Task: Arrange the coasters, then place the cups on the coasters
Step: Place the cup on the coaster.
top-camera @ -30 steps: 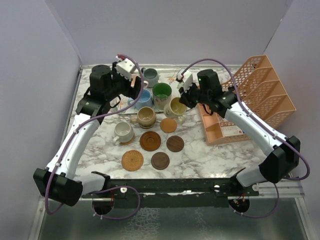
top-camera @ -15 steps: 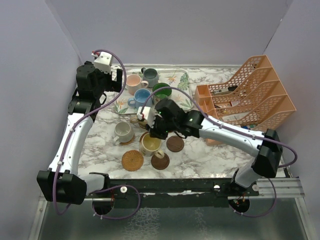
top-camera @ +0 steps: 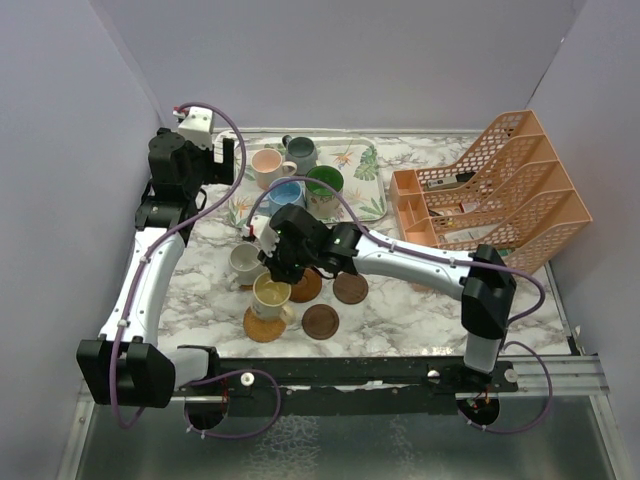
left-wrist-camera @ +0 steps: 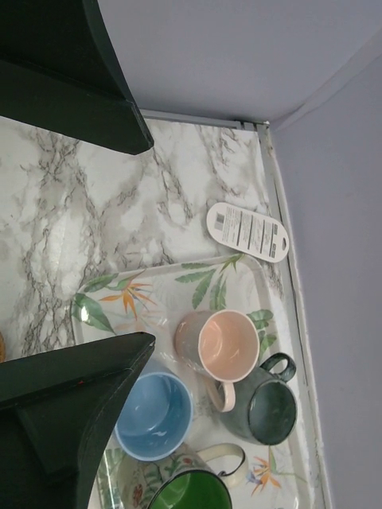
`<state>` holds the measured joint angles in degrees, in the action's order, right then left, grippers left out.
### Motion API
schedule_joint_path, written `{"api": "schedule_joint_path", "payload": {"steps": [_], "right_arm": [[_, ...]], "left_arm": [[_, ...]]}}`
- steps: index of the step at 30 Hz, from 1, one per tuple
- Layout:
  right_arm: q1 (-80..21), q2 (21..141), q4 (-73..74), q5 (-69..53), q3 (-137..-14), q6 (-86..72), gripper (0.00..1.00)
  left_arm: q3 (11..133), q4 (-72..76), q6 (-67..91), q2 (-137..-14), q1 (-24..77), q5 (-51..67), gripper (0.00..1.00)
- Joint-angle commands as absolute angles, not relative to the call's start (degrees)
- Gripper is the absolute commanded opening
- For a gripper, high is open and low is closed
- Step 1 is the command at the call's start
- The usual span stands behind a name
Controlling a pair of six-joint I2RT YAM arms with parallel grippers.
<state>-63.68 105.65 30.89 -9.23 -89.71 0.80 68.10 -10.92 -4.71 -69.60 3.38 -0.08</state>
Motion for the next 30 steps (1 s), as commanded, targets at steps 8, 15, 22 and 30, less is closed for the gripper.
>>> {"api": "schedule_joint_path", "payload": {"steps": [8,15,22,30], "right_arm": [[-64.32,112.91,30.04,-10.41,-97.3,-7.16,0.01],[-64.97,114.24,29.46,-10.58,-96.23,-8.02,0.01],[-66.37,116.5,30.7,-7.72,-98.09,-7.53,0.01],[-67.21,116.74,30.84,-5.2,-98.25,-6.45,0.01]], "left_arm": [[66.92,-7.23,-2.73,-68.17,0.89,-4.93,0.99],[65.72,-6.82,-2.38,-66.91,0.49,-3.79,0.99],[64.88,-6.49,-1.06,-66.71,0.0,-1.94,0.99],[64.35,-5.93,-1.14,-66.21,-0.18,-1.67,0.99]]}}
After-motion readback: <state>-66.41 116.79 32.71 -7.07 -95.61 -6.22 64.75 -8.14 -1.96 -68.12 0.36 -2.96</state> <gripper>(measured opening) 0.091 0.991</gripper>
